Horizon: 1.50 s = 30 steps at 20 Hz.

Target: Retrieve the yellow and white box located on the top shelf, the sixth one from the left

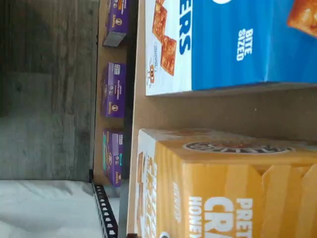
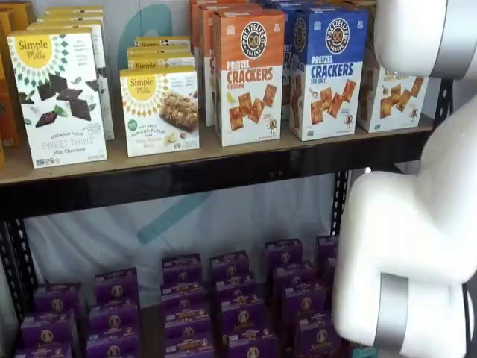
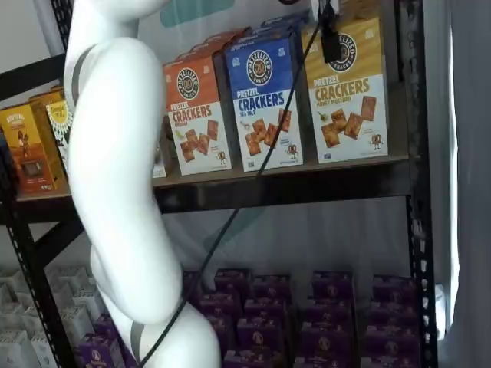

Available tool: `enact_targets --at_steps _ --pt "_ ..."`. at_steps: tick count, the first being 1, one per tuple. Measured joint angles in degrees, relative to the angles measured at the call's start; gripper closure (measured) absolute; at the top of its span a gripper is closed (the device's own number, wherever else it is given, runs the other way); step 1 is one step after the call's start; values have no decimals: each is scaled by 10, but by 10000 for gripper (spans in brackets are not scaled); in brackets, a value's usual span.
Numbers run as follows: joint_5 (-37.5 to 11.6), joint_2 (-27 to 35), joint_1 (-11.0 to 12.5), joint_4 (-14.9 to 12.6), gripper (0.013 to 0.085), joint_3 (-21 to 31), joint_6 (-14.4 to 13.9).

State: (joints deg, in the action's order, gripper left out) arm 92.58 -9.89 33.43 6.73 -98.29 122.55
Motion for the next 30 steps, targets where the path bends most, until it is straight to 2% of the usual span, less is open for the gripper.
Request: enact_targets --at_steps 13,15,21,24,30 --pt "23 9 -9 -22 130 -19 -6" --pt "24 10 -10 -26 210 -21 -6" --pt "20 8 -10 -27 210 -17 -5" --pt "19 8 -9 -26 290 -18 -5" --pt "20 10 -7 -24 290 -21 -2"
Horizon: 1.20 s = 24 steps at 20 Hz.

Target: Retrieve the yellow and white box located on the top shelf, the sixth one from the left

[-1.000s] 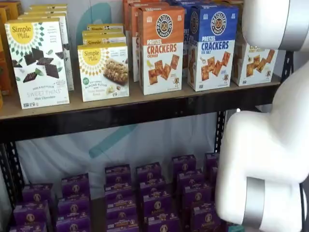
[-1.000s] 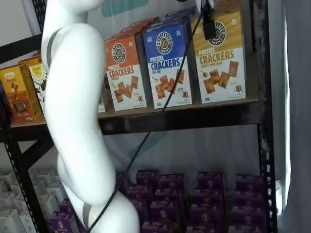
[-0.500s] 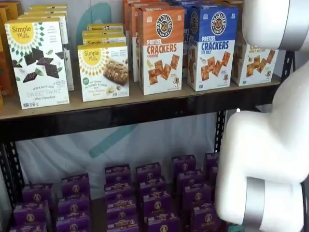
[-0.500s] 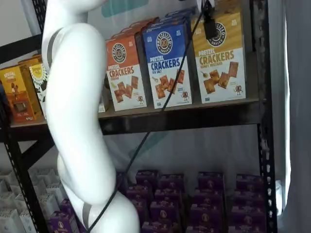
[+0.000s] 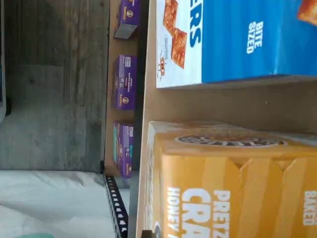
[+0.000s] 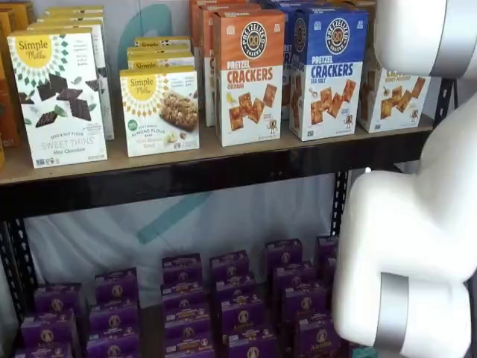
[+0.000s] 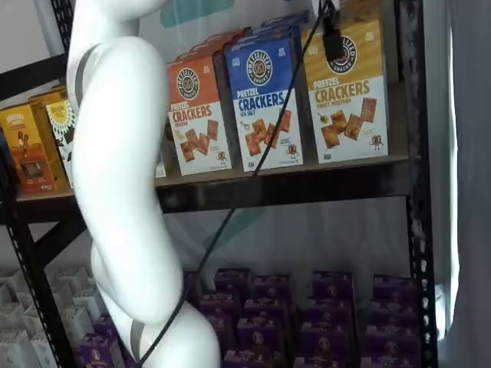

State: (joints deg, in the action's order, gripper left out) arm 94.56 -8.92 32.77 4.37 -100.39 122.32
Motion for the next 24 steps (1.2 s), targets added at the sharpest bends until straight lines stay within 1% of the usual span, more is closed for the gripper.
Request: enact_targets --at_steps 1,3,14,19,24 --pt "0 0 1 0 290 -1 0" --pt "1 1 2 1 370 -2 2" --pt "4 -1 5 5 370 -3 3" --pt "13 -5 14 17 370 -9 8" --pt "17 -11 20 18 370 -9 14"
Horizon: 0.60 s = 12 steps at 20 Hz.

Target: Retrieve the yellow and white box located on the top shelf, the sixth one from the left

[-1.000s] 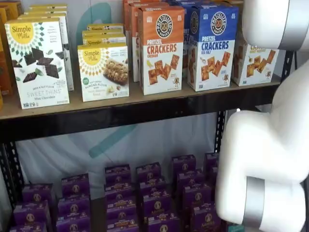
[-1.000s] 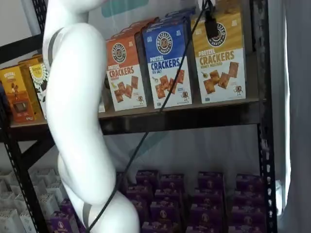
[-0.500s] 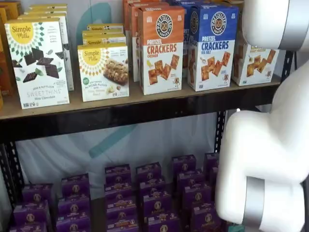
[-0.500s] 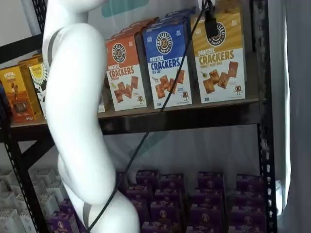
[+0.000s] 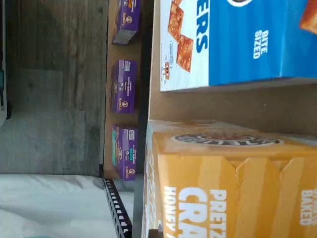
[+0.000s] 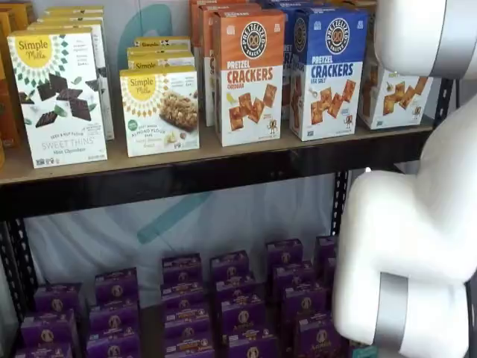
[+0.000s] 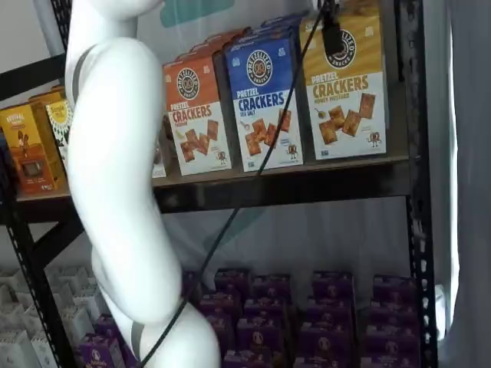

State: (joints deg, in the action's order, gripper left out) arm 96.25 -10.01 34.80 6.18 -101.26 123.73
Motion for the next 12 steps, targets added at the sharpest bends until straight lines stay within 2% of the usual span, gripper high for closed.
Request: enact_targets --at_steps 7,12 --pt "10 -32 21 5 370 22 19" --pt "14 -84 39 0 370 70 39"
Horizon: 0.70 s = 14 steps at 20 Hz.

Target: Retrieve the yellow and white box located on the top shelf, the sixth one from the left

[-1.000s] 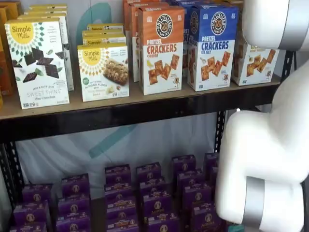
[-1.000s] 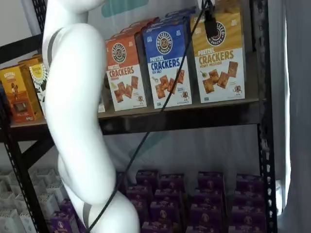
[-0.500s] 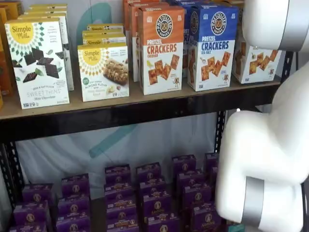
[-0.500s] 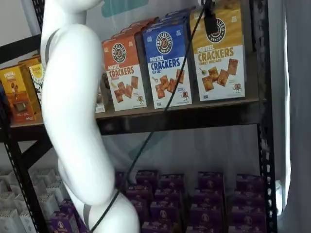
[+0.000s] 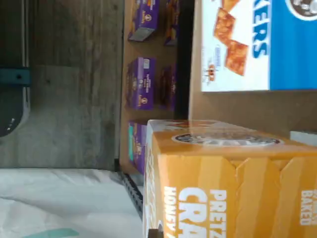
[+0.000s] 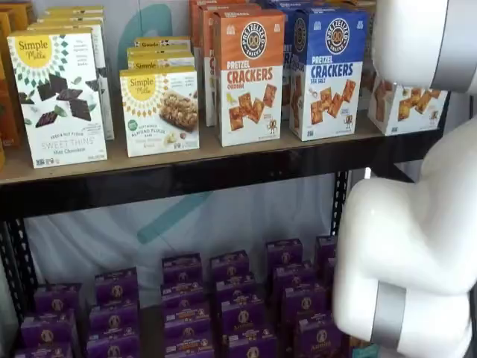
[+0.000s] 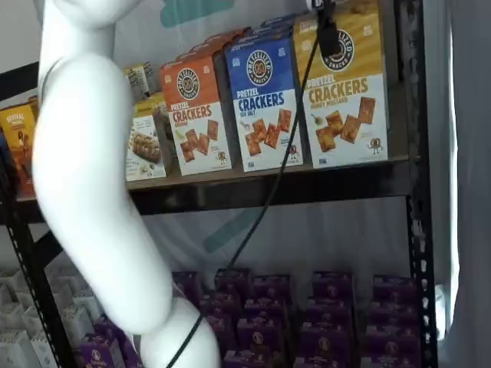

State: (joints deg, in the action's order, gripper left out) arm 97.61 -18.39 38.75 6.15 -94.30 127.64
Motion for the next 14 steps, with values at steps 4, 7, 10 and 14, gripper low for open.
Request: enact_targets --at_steps 4,7,10,14 --pt "8 -36 5 -10 370 36 8" --pt "18 -65 1 -19 370 65 5" --pt "31 -83 -10 -26 370 80 -5" --pt "51 -107 -33 -33 370 96 -28"
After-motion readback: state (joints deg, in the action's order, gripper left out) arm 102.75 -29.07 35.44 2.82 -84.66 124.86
